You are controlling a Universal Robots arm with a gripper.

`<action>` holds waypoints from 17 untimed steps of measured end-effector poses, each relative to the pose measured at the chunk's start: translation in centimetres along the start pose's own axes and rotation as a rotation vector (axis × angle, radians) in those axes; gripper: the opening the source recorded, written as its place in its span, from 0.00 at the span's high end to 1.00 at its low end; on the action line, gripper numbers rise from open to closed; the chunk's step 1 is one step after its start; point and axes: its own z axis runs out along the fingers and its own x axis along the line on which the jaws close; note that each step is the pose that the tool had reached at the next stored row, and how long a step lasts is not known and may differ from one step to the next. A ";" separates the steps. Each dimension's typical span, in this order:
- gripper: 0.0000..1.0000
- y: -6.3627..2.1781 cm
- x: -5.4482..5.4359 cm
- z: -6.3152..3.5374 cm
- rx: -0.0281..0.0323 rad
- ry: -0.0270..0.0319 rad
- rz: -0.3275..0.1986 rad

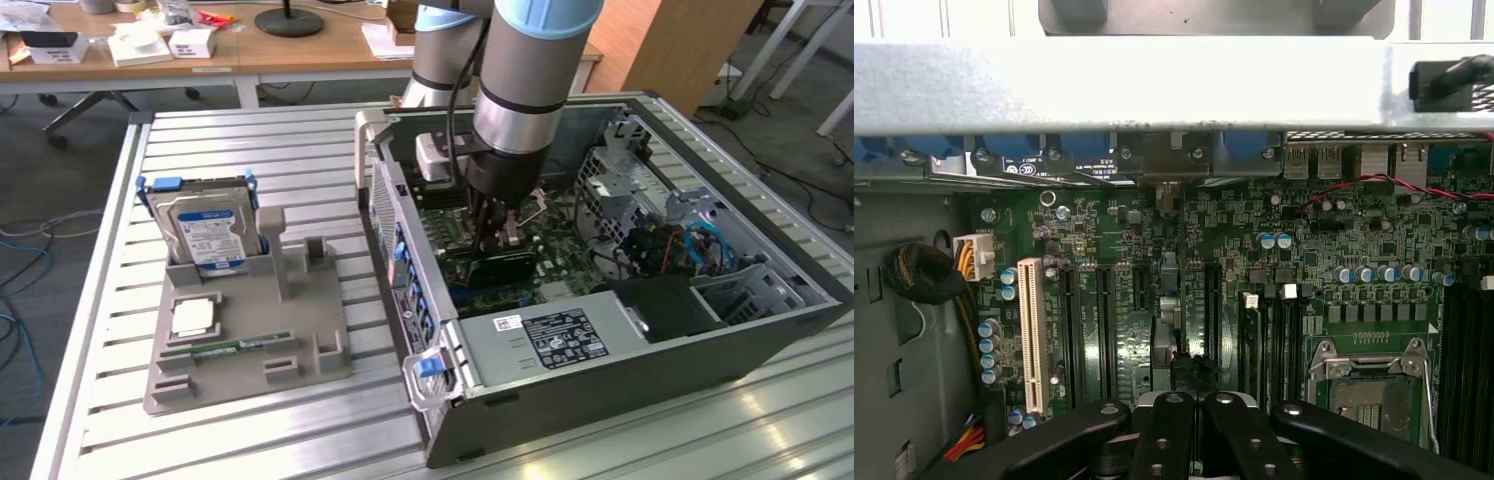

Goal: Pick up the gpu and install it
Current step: 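Press down on the gpu until it lock into place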

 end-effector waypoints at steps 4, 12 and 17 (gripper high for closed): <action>0.90 0.04 0.0 0.05 -0.0002 0.0001 0.000; 0.90 0.05 0.0 0.06 0.0000 -0.0002 0.000; 0.90 0.04 0.0 0.01 -0.0005 0.0009 0.000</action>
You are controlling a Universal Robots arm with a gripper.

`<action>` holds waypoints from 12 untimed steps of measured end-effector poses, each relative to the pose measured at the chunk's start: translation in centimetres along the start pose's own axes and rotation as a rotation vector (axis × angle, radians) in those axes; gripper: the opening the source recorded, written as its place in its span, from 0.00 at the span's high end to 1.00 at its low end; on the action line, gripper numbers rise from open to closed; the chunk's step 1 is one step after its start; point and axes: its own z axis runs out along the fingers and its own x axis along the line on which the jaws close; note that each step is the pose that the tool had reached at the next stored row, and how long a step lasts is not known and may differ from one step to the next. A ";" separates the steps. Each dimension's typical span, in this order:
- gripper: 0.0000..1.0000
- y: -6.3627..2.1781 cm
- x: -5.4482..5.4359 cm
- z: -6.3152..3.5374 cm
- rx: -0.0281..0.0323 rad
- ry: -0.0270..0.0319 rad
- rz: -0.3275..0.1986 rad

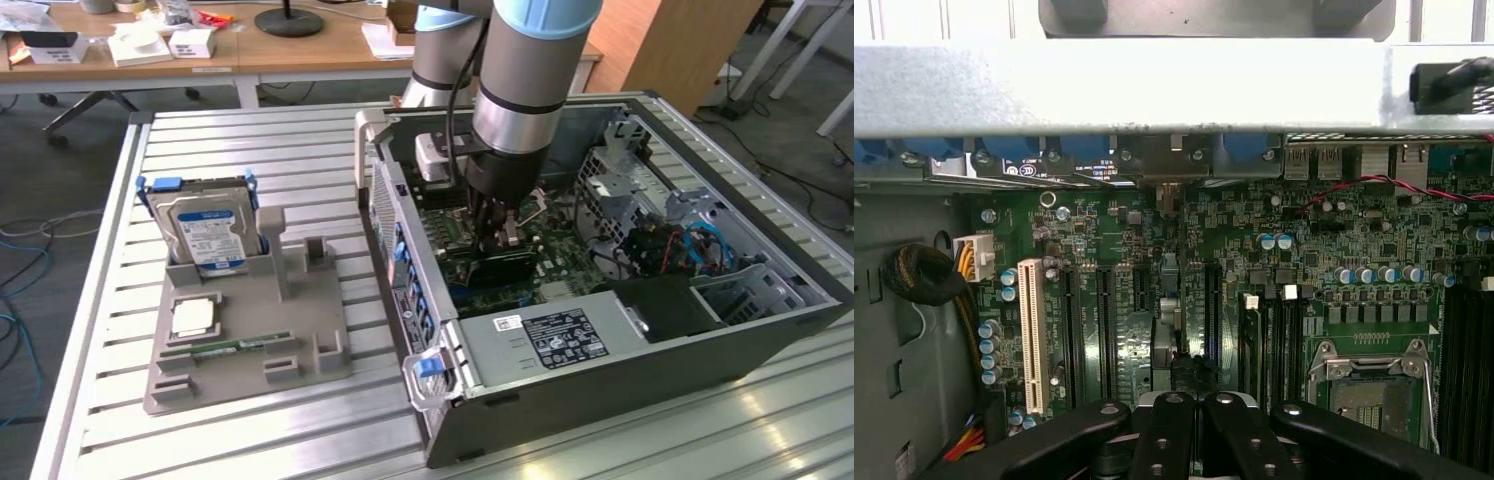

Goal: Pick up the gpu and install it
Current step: 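Press down on the gpu until it lock into place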

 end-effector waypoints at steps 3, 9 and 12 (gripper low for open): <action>0.90 0.01 0.0 0.05 0.0005 -0.0008 0.000; 0.90 0.01 0.0 0.05 0.0004 -0.0007 0.000; 0.90 0.01 0.0 0.05 0.0005 -0.0010 0.000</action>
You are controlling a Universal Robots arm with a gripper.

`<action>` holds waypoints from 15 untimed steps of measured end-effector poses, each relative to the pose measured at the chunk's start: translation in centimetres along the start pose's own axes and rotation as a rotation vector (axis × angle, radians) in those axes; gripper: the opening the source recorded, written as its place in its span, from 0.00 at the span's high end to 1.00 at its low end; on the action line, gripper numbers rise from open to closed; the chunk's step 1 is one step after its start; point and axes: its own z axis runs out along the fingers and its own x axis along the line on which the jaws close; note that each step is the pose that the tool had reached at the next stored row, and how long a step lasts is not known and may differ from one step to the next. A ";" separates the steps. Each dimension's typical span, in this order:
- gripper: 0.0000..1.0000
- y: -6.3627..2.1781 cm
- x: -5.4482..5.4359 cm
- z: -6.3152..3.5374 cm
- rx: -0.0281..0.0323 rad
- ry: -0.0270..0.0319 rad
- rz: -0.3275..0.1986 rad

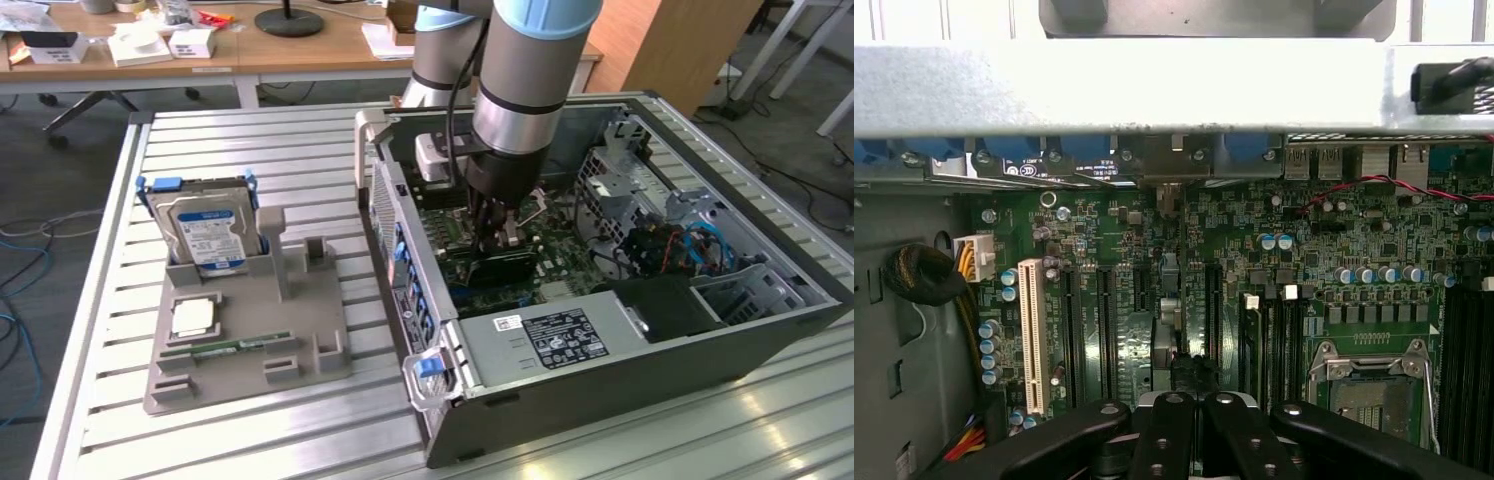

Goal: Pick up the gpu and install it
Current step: 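Press down on the gpu until it lock into place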

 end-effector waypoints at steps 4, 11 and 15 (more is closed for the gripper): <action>0.90 0.04 0.0 0.00 0.0002 -0.0001 0.000; 0.90 0.06 0.0 0.00 0.0000 0.0000 0.000; 0.90 0.06 0.0 0.00 0.0000 -0.0001 0.000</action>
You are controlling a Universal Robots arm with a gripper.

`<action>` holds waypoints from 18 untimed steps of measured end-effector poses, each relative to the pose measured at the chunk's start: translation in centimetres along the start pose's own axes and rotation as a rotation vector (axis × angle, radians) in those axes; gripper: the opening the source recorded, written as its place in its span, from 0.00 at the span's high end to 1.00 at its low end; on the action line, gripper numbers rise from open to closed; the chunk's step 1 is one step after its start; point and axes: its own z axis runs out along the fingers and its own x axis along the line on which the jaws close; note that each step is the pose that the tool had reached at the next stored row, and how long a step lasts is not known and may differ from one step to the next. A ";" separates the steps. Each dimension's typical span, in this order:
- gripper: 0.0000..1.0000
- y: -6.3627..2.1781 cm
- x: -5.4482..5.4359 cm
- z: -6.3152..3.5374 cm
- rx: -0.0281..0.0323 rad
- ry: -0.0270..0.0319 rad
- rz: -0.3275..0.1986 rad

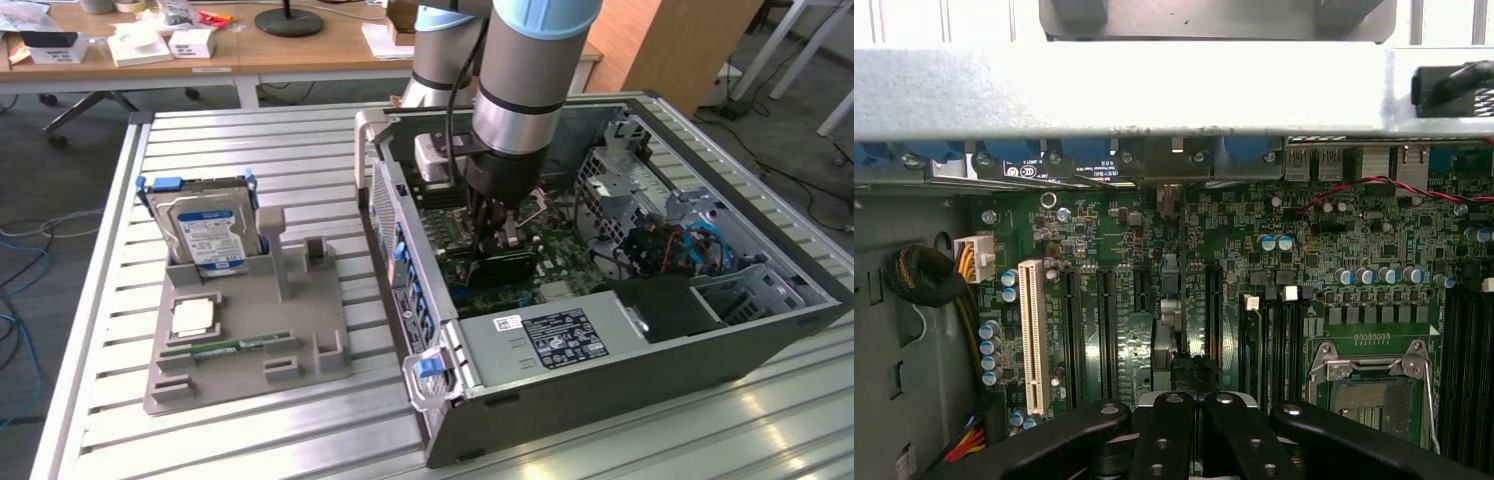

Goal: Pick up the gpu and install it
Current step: 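Press down on the gpu until it lock into place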

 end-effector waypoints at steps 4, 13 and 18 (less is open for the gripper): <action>0.90 0.00 0.0 0.00 0.0001 0.0000 0.000; 0.90 0.01 0.0 0.00 0.0001 0.0001 0.000; 0.90 0.02 0.0 0.00 0.0001 0.0000 0.000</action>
